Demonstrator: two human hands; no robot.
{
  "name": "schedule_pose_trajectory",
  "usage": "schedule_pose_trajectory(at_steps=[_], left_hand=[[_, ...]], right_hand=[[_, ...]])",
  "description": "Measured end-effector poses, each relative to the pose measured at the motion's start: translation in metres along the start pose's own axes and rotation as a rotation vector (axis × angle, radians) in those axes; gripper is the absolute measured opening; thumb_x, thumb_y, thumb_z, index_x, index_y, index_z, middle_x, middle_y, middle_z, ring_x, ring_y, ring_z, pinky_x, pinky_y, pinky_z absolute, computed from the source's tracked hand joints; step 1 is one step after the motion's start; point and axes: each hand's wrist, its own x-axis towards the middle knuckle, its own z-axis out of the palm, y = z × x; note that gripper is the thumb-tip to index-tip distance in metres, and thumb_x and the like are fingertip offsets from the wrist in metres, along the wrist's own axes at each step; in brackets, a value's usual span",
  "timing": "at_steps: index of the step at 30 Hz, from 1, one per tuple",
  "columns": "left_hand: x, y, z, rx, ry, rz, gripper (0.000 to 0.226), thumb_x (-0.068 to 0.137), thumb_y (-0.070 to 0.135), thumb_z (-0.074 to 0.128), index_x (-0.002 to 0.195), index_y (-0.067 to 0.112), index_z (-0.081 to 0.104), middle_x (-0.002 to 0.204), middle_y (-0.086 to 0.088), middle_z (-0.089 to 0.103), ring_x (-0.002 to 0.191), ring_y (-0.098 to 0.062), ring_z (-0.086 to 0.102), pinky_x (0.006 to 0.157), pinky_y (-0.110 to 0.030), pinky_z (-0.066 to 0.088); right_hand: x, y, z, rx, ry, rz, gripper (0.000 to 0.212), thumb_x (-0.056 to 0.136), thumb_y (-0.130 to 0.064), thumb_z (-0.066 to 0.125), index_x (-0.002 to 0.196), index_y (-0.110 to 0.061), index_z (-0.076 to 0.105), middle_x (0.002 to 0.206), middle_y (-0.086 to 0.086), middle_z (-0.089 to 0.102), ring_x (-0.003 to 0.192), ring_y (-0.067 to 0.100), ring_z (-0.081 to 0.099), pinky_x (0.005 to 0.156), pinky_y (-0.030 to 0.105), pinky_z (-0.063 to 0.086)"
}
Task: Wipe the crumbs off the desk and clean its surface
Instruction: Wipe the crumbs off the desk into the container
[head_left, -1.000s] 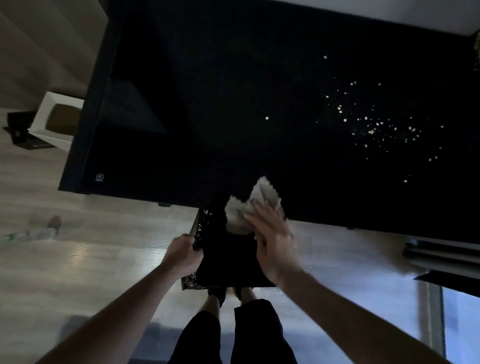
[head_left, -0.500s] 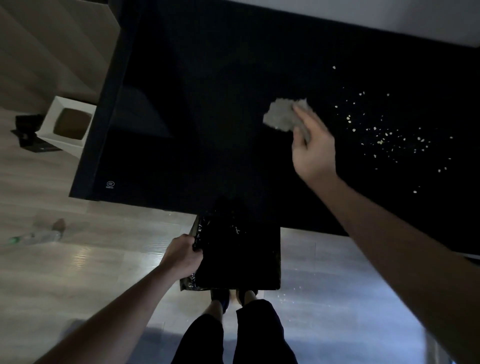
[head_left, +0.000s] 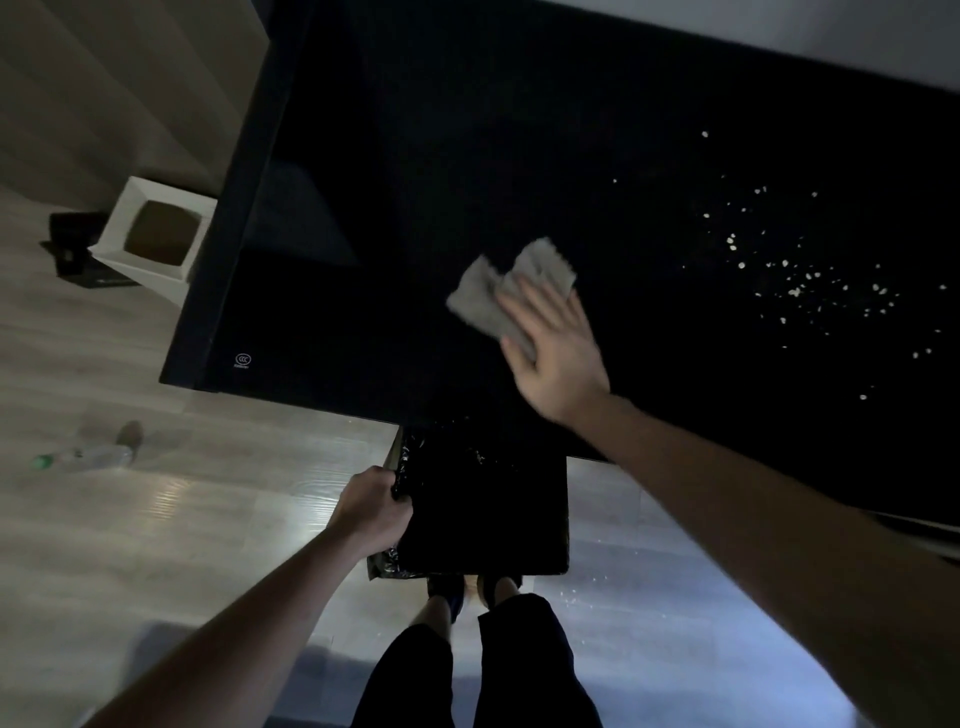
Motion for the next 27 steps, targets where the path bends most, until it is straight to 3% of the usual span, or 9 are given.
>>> schedule_pose_trajectory(at_steps=[5,12,16,21,24,27], left_hand=[[-0.006,-0.007,-0.003,0.019,-0.006,0.013,0.031,0.081,0.016,0.058,0.053,0.012,0.043,0.05,0.003,0.05,0.042,-0.014,0.046,0.042,-0.024,0.031],[-0.014,-0.011,-0.002,0.015,-0.022,0.015,0.03,0.08,0.014,0.056,0.053,0.013,0.043,0.05,0.001,0.051,0.042,-0.015,0.046,0.043,-0.025,0.03],[-0.014,-0.014,0.0,0.022,-0.019,0.046,0.032,0.082,0.018,0.058,0.054,0.012,0.044,0.052,0.001,0.05,0.046,-0.016,0.046,0.047,-0.027,0.031],[-0.011,-0.011,0.004,0.032,-0.017,0.06,0.032,0.082,0.018,0.059,0.054,0.012,0.044,0.053,0.003,0.052,0.047,-0.016,0.047,0.047,-0.027,0.033],[-0.009,-0.006,0.008,0.037,-0.017,0.059,0.033,0.082,0.018,0.059,0.054,0.013,0.043,0.052,0.003,0.052,0.045,-0.015,0.046,0.045,-0.026,0.033],[-0.008,-0.002,0.013,0.033,-0.022,0.056,0.033,0.081,0.016,0.059,0.053,0.013,0.042,0.051,0.003,0.051,0.043,-0.014,0.045,0.044,-0.026,0.033]], right_hand=[[-0.078,-0.053,0.015,0.168,-0.115,-0.061,0.044,0.106,-0.023,0.055,0.15,-0.027,0.055,0.164,-0.009,0.043,0.159,0.011,0.024,0.131,0.041,0.016],[-0.146,-0.068,0.007,0.321,-0.162,-0.137,0.039,0.103,-0.009,0.059,0.14,-0.019,0.065,0.155,-0.005,0.054,0.153,0.007,0.037,0.122,0.045,0.039],[-0.127,-0.058,-0.023,0.379,-0.043,-0.013,0.036,0.106,-0.015,0.052,0.139,-0.018,0.066,0.154,-0.001,0.056,0.147,0.012,0.047,0.118,0.038,0.045],[-0.05,-0.012,-0.051,0.23,0.101,0.176,0.04,0.108,-0.018,0.049,0.147,-0.022,0.058,0.159,-0.005,0.049,0.152,0.008,0.037,0.125,0.029,0.033],[-0.024,0.017,-0.043,0.164,0.057,0.265,0.042,0.109,-0.023,0.047,0.15,-0.02,0.053,0.164,-0.003,0.043,0.158,0.016,0.027,0.129,0.039,0.026],[-0.035,0.023,-0.022,0.031,0.045,0.221,0.042,0.108,-0.024,0.049,0.149,-0.018,0.055,0.164,0.003,0.044,0.158,0.023,0.028,0.128,0.049,0.026]])
